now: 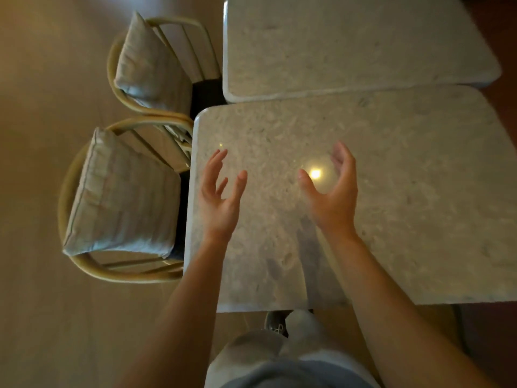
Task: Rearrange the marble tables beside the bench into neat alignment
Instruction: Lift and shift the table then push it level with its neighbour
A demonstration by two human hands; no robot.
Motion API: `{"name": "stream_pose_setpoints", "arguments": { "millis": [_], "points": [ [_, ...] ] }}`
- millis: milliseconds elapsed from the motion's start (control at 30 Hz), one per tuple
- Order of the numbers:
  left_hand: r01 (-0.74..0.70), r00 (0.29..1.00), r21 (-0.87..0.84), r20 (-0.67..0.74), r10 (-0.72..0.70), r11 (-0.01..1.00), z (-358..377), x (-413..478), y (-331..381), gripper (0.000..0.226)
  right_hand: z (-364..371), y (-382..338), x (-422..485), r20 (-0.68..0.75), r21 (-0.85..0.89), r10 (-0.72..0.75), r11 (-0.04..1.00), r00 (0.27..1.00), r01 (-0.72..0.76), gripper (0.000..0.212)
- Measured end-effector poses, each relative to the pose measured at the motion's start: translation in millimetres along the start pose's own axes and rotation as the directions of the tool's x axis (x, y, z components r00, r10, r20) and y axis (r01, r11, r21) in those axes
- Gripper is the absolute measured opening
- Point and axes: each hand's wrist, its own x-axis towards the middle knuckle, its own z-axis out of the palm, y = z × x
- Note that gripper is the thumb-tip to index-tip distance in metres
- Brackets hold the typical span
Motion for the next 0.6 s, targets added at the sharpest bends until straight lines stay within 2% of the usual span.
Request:
{"name": "stream_pose_setpoints", "arguments": {
  "millis": [200, 367, 467, 600],
  "points": [
    [-0.12, 0.988, 0.019, -0.093, 0.121, 0.993, -48.3, 45.0, 24.4, 0.05, 45.6, -33.1, 32.6, 0.007, 0.091, -0.058, 0.994, 0.998, 0.058, 0.084],
    [-0.132, 0.989, -0.12, -0.089, 0.122, 0.984, -79.9, 84.8, 20.4, 0.048, 90.0, -58.7, 45.5, 0.044, 0.065, -0.1, 0.993, 0.994, 0.097, 0.081],
    [-0.153, 0.988, -0.241, -0.036, 0.149, 0.958, -101.1, 114.9, 8.8, 0.051, 115.3, -71.1, 42.7, -0.011, 0.023, -0.11, 0.994, 0.994, 0.11, 0.08],
    [-0.1, 0.964, -0.346, 0.198, 0.177, 0.933, -134.4, 148.0, -4.8, 0.054, 145.0, -101.3, 12.6, -0.145, -0.075, -0.077, 0.995, 0.986, 0.067, 0.081]
  ]
}}
